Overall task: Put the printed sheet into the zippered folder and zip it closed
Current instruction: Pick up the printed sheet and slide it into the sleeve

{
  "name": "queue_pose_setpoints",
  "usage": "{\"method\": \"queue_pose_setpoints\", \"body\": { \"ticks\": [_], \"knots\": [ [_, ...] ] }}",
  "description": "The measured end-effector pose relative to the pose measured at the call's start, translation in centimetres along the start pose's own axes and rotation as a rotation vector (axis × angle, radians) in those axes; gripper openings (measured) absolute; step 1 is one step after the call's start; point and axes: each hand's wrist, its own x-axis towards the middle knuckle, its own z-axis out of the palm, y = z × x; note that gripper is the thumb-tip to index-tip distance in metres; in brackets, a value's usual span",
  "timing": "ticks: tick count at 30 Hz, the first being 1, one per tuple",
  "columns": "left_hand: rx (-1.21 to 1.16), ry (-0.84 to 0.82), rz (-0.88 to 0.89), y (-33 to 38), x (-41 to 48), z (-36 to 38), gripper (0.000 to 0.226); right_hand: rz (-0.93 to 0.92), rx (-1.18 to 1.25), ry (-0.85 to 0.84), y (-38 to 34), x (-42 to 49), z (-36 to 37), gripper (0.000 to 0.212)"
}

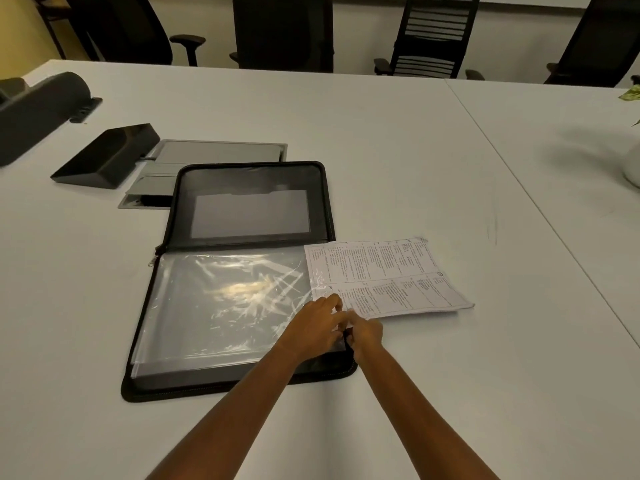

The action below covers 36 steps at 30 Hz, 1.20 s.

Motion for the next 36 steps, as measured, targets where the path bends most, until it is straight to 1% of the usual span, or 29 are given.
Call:
{"method": "queue_pose_setpoints", "body": {
  "ticks": [3,6,8,10,11,13,16,17,19,22,24,26,28,30,32,33,36],
  "knots": [
    [-0.062,0.012,-0.023,0.3,-0.1,0.6,0.034,-0.008,-0.048,-0.108,0.1,-0.1,-0.8,0.037],
    [-0.102,0.024,-0.112,0.4,-0.3,1.5,0.037,0.014,-0.077,-0.191,-0.1,-0.2,-1.8,0.036],
    [-0.063,0.01,-0.144,0.2,-0.4,1.9,0.031,0.054,-0.09,-0.201,-0.3,-0.1,-2.8,0.035],
    [-0.034,0.005,-0.134,0.0,-0.4,2.0,0.029,0.064,-0.061,-0.185,-0.7,0.2,-4.1,0.035],
    [-0.026,-0.003,-0.126,0.0,-0.4,1.9,0.03,0.047,-0.038,-0.156,-1.0,0.5,-4.8,0.035],
    [-0.025,-0.013,-0.103,-0.4,-0.3,1.8,0.035,-0.004,0.021,-0.046,-1.8,1.6,-6.3,0.038],
    [-0.02,0.007,-0.081,-0.6,-0.6,1.7,0.043,-0.065,0.071,0.156,-3.7,3.6,-8.4,0.05],
    [0.009,-0.017,-0.091,-0.8,-0.7,1.9,0.045,-0.094,0.072,0.206,-4.5,4.1,-9.1,0.053],
    [0.112,-0.087,-0.156,-1.3,-0.8,2.3,0.056,-0.163,0.031,0.282,-6.1,4.8,-10.4,0.059],
    [0.138,-0.131,-0.233,-2.0,-0.9,2.9,0.079,-0.209,-0.055,0.333,-8.2,5.8,-12.1,0.066],
    [0.075,-0.127,-0.253,-2.0,-0.9,2.7,0.1,-0.207,-0.1,0.333,-8.9,6.5,-13.0,0.063],
    [0.038,-0.126,-0.274,-2.2,-0.9,2.6,0.112,-0.209,-0.145,0.306,-9.2,7.0,-13.5,0.054],
    [0.004,-0.101,-0.269,-2.4,-1.0,2.8,0.114,-0.23,-0.192,0.274,-9.0,7.0,-13.6,0.049],
    [0.078,-0.103,-0.269,-2.8,-0.9,3.5,0.103,-0.246,-0.225,0.241,-8.5,6.7,-13.5,0.049],
    [0.096,-0.104,-0.305,-3.0,-0.7,3.5,0.092,-0.242,-0.226,0.198,-7.7,6.2,-13.1,0.051],
    [0.091,-0.113,-0.307,-2.8,-0.7,3.2,0.094,-0.236,-0.225,0.181,-7.2,5.9,-12.9,0.051],
    [0.034,-0.063,-0.252,-2.4,-0.7,3.1,0.118,-0.217,-0.238,0.13,-5.6,5.1,-12.0,0.051]
  ]
}}
